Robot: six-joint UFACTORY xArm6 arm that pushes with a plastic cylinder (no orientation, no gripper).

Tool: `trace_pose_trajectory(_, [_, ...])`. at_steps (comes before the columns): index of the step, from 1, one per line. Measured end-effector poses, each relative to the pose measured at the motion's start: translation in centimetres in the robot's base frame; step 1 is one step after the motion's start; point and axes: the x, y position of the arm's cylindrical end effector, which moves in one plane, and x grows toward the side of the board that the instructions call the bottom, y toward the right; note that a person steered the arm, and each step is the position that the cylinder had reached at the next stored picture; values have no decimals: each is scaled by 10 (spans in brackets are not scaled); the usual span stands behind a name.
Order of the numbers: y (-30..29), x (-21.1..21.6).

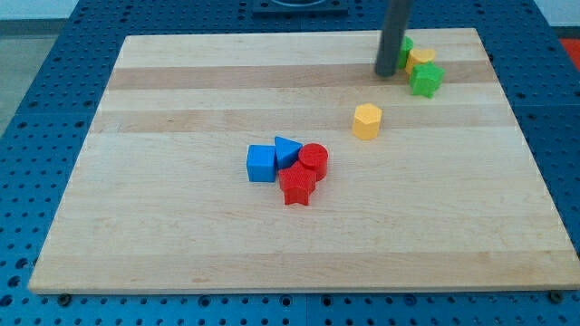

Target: Move your arm to the bottom of the yellow hexagon

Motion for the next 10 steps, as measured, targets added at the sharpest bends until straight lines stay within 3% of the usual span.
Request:
trace_pose_trajectory(1, [-12,-9])
trace_pose_trajectory(2, [29,-63])
trace_pose_trajectory(5, [81,-34])
trace_pose_trajectory(6, [78,-34])
trace_pose_trajectory(7, [30,-38])
trace_pose_trajectory(8, [-31,-12])
trace_pose_trajectory(10, [-50,133])
